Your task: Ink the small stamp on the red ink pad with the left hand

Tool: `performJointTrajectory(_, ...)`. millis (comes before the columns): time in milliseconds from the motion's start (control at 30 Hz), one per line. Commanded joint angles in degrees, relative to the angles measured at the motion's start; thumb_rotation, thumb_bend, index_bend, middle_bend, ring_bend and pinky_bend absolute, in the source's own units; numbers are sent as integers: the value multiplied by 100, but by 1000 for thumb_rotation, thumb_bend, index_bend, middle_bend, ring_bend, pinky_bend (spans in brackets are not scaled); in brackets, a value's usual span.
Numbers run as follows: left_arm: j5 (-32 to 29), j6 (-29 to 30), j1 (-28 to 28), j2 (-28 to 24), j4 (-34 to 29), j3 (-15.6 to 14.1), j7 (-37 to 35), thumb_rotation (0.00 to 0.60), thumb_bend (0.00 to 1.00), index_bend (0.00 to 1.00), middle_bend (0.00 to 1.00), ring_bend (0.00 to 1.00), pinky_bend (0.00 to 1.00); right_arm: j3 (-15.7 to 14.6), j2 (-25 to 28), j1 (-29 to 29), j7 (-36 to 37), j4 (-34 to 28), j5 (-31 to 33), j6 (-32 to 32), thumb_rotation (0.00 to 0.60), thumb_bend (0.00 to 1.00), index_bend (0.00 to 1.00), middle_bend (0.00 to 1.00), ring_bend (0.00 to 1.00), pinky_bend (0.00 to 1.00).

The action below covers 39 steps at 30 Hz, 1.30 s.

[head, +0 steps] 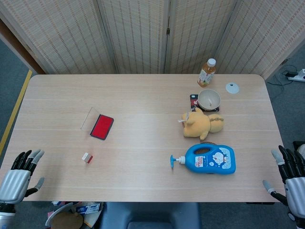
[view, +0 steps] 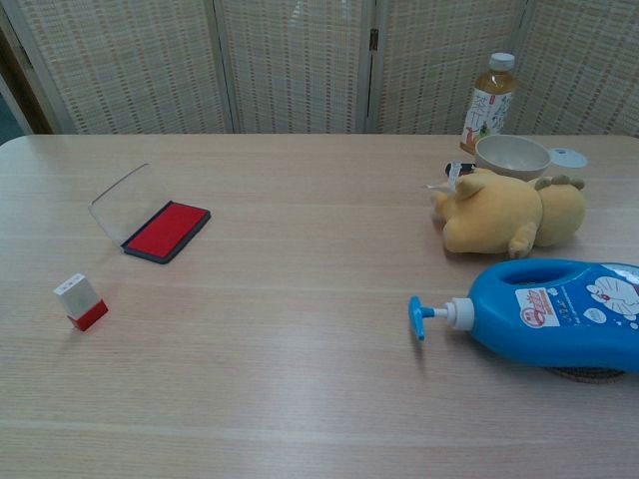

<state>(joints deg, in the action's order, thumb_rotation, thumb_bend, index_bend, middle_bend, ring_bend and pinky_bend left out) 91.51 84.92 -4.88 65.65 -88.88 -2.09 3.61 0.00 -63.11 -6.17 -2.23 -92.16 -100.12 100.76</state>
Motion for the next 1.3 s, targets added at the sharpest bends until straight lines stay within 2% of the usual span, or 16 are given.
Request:
performJointTrajectory(33, 3, -38, -14, 2, -3, -9, 2, 600, 343, 65, 26, 0, 57, -2, -1, 10, -10, -8, 12, -29, 600, 204, 0, 0, 0, 0)
performJointTrajectory(333, 62, -264, -151, -89, -111, -36, 20, 600, 344, 70, 26, 0, 57, -24, -26, -29, -68, -18, -8, 22, 600, 204, 0, 0, 0, 0)
performJointTrajectory(500, 564, -573, -577, -271, -270, -73, -489, 600, 344, 110, 26, 0, 57, -3, -3, -33, -1, -16, 31, 41, 600, 204, 0, 0, 0, 0)
performJointTrajectory(633, 564, -982, -871, -302, -470, -11, -235, 600, 343, 112, 26, 0, 57, 22, 23, 9, 61, -30, 80, -25, 600, 204, 0, 0, 0, 0)
performJointTrajectory(800, 323, -1661, -1263, -216, -648, 79, -67, 600, 344, 105, 26, 0, 57, 26, 54, 120, 62, -56, 149, -260, 600, 204, 0, 0, 0, 0)
performJointTrajectory(1000, -463, -2616, -1685, -89, -809, 241, 345, 600, 343, 82, 23, 0, 57, -16, 78, 166, 66, -75, 107, -346, 600, 204, 0, 0, 0, 0)
performJointTrajectory(1300, -1234, -3192, -2029, 165, -598, 405, 734, 600, 344, 100, 26, 0, 57, -56, 113, 78, 208, -23, 10, -125, 600, 205, 0, 0, 0, 0)
